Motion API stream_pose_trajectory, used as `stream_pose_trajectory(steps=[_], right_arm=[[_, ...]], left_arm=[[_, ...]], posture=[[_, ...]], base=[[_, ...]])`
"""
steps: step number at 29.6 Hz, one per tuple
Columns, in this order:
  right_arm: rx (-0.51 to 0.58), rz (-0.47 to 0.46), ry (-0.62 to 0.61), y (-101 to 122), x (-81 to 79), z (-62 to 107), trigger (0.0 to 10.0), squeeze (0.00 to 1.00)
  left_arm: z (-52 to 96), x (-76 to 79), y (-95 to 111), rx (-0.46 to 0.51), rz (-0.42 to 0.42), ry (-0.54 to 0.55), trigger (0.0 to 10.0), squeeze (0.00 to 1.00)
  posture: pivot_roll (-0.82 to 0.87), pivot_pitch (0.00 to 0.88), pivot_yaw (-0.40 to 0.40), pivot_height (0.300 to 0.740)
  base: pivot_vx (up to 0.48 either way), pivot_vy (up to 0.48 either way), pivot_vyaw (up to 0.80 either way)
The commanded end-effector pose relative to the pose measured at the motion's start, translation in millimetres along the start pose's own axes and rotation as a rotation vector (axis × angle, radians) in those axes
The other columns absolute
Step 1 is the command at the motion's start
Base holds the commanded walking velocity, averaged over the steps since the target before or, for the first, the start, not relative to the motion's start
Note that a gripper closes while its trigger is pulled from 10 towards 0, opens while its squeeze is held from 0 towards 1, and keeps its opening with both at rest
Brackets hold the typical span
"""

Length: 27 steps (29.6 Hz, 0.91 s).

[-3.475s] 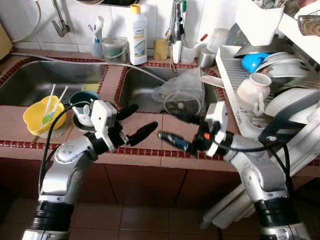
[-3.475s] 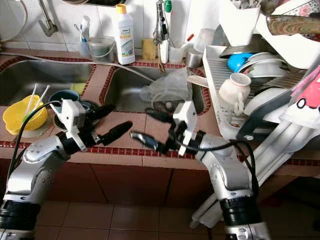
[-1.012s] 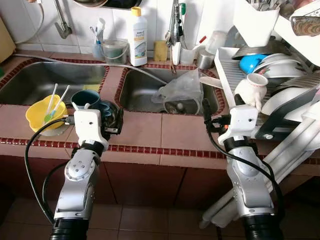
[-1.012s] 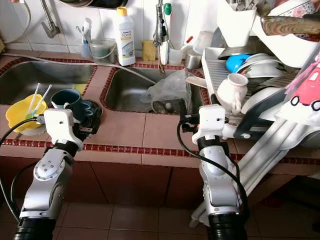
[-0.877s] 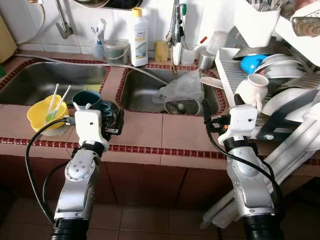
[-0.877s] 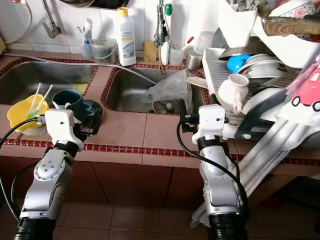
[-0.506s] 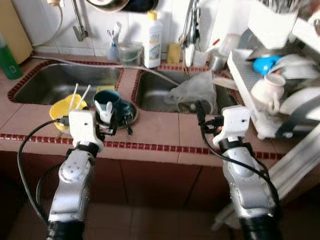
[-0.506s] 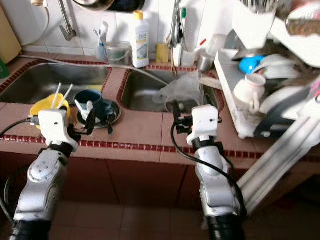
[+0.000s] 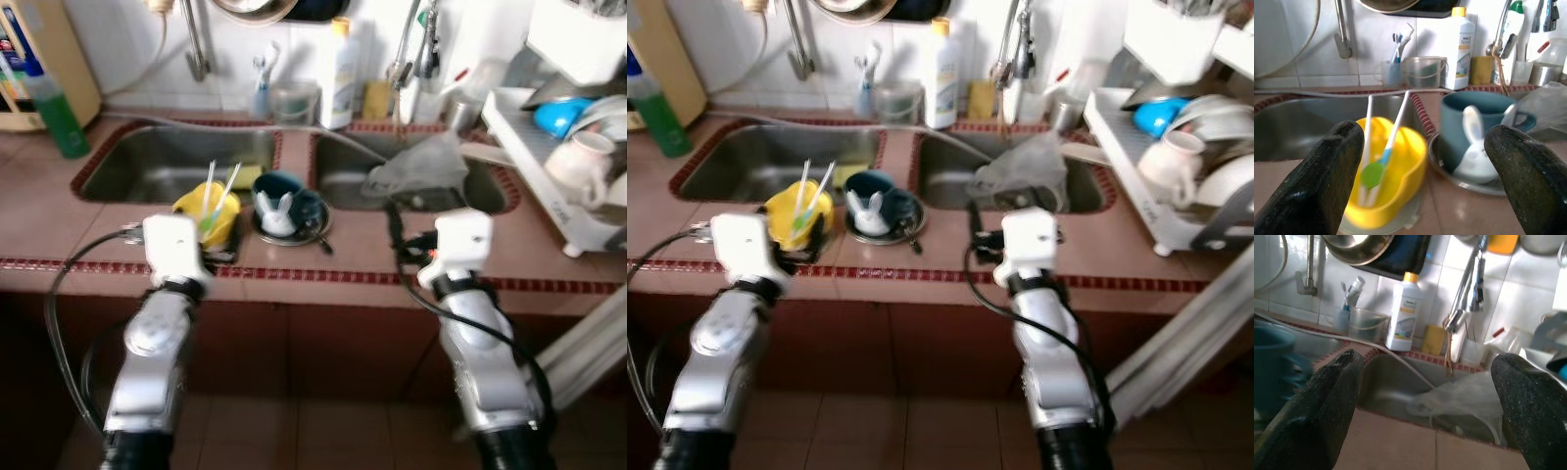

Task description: Kitchen organization

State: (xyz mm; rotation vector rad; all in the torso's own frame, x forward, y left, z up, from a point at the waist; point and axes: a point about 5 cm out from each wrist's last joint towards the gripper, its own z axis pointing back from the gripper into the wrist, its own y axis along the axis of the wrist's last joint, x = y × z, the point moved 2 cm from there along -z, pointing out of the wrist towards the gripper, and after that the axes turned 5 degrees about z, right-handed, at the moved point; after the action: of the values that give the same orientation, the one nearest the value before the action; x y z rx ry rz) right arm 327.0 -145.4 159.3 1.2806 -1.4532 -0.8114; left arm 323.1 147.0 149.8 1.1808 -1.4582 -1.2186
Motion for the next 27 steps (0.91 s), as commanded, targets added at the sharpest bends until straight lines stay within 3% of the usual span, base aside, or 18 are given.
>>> stream_pose_trajectory(steps=[1,6,14,27], right_arm=[[0.03,-0.01,0.003,8,-3.7,-3.5,10.0,0.0],[0.026,-0.007,0.004,7,-3.9,-2.9,10.0,0.0],[0.014,0.005,-0.001,5,-2.6,-0.7,10.0,0.0],[0.015,0.013,-0.005,6,-2.7,0.6,10.0,0.0]], left_arm=[[0.4,-6.6,5,0.011,-0.029,0.014,10.0,0.0],[0.6,-2.0,5,0.014,-0.029,-0.015,10.0,0.0],[0.0,7.9,6,-0.002,-0.094,-0.086,10.0,0.0],[-5.9,16.2,5,-0.046,-0.089,-0.134,10.0,0.0]], posture=[[-0.01,0.0,-0.012,0.74],[-0.01,0.0,-0.011,0.74],[-0.02,0.006,-0.006,0.74],[-0.03,0.019,0.001,0.74]], base=[[0.0,0.0,0.0],[0.0,0.0,0.0],[0.0,0.0,0.0],[0.0,0.0,0.0]])
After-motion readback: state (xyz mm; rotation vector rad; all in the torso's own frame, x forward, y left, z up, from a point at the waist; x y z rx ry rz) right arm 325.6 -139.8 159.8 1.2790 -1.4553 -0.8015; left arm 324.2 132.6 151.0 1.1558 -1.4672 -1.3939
